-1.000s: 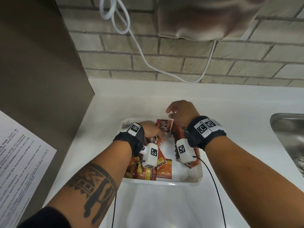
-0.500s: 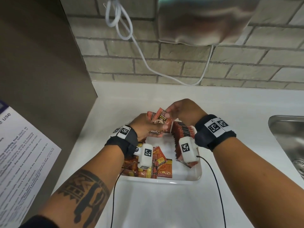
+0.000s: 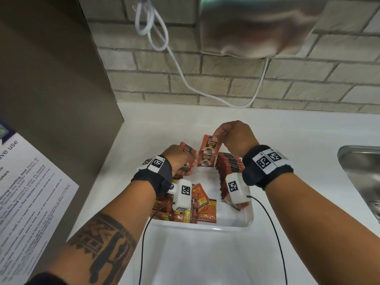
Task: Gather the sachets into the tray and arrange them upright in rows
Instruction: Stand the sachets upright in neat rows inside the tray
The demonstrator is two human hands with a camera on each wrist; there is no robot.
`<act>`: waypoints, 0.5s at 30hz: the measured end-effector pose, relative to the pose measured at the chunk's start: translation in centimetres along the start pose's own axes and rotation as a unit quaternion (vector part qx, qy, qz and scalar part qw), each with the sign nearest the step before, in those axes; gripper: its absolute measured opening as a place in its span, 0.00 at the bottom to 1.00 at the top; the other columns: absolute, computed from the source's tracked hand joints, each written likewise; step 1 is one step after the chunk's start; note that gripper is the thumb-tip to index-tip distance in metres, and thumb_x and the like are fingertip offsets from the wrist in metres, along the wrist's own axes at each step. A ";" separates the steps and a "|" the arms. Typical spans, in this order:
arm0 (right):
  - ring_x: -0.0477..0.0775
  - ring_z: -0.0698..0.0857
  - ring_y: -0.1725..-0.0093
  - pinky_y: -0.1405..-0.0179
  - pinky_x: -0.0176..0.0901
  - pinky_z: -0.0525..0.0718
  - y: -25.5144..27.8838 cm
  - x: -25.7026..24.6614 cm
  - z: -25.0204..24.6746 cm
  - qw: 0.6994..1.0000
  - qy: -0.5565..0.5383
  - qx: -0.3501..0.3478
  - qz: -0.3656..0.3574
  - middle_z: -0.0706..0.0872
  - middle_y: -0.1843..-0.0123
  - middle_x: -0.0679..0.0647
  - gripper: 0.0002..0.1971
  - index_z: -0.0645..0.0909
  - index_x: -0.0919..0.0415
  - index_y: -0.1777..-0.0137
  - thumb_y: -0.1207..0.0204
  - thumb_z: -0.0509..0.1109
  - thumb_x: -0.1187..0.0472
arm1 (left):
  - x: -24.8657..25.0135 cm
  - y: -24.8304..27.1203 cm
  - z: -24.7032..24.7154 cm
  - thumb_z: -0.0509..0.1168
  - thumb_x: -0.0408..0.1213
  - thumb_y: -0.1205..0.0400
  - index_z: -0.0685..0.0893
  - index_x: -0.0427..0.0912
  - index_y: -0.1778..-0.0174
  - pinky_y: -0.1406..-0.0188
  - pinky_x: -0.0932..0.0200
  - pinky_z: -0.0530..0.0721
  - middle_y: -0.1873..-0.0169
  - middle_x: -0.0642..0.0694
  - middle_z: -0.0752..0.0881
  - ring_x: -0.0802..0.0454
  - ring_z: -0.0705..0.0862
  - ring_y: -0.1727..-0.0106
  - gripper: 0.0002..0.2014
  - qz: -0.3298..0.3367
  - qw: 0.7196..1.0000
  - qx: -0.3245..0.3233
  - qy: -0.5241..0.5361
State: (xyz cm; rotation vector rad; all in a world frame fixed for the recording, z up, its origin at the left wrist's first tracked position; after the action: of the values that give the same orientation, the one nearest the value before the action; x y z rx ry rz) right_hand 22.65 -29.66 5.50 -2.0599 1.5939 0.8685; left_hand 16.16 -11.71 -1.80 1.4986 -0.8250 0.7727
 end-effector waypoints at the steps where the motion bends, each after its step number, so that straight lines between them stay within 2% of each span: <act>1: 0.41 0.81 0.67 0.68 0.30 0.72 0.0 0.1 0.2 1.000 0.017 0.000 -0.001 0.85 0.67 0.41 0.05 0.90 0.57 0.59 0.22 0.75 0.63 | 0.0 0.0 0.0 0.71 0.31 0.17 0.87 0.34 0.47 0.66 0.54 0.87 0.65 0.40 0.85 0.47 0.83 0.69 0.05 -0.013 1.000 -0.002 -0.010; 4: 0.40 0.79 0.65 0.68 0.28 0.70 -0.1 0.2 0.9 0.998 0.068 0.005 -0.004 0.81 0.65 0.39 0.07 0.90 0.53 0.59 0.22 0.73 0.62 | 0.1 0.0 0.6 0.71 0.33 0.17 0.86 0.33 0.43 0.67 0.54 0.85 0.67 0.40 0.85 0.47 0.81 0.71 0.09 -0.041 0.997 -0.033 -0.057; 7: 0.41 0.80 0.65 0.67 0.30 0.72 -0.4 0.5 1.6 0.996 0.094 -0.007 0.007 0.82 0.65 0.41 0.10 0.90 0.48 0.61 0.22 0.71 0.62 | 0.1 0.0 1.7 0.71 0.34 0.17 0.86 0.29 0.39 0.66 0.54 0.85 0.66 0.40 0.86 0.46 0.82 0.70 0.14 -0.064 0.989 -0.066 -0.118; 11: 0.41 0.80 0.62 0.47 0.44 0.80 -0.6 0.8 2.2 0.993 0.112 -0.011 0.024 0.83 0.66 0.43 0.12 0.88 0.43 0.63 0.23 0.71 0.61 | -0.2 -0.5 2.0 0.71 0.40 0.17 0.88 0.30 0.40 0.50 0.46 0.84 0.61 0.38 0.87 0.39 0.83 0.61 0.17 -0.090 0.983 -0.053 -0.151; 13: 0.43 0.82 0.58 0.45 0.45 0.81 -0.5 0.9 2.2 0.994 0.106 -0.012 0.027 0.84 0.65 0.40 0.14 0.85 0.41 0.65 0.23 0.70 0.61 | -0.1 -0.6 2.0 0.71 0.40 0.18 0.88 0.29 0.40 0.43 0.43 0.86 0.61 0.38 0.87 0.38 0.83 0.61 0.18 -0.094 0.982 -0.052 -0.155; 15: 0.45 0.86 0.54 0.43 0.48 0.84 -0.5 0.9 2.3 0.996 0.085 -0.009 0.030 0.87 0.65 0.38 0.14 0.85 0.42 0.67 0.25 0.68 0.62 | 0.1 -0.7 1.9 0.71 0.39 0.18 0.87 0.30 0.40 0.46 0.45 0.87 0.64 0.40 0.87 0.41 0.83 0.64 0.16 -0.089 0.984 -0.049 -0.147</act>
State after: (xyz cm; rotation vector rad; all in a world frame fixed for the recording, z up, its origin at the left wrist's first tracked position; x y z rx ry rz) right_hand 22.77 -28.75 3.18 -2.1581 1.7511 0.7473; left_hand 16.76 -13.55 -2.24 1.5956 -0.9191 0.3770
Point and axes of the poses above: each hand's wrist, its own y-axis away from the middle knuckle, its own z-axis out of the palm, x = y × z, the point moved 3 cm from there along -y, towards the middle knuckle
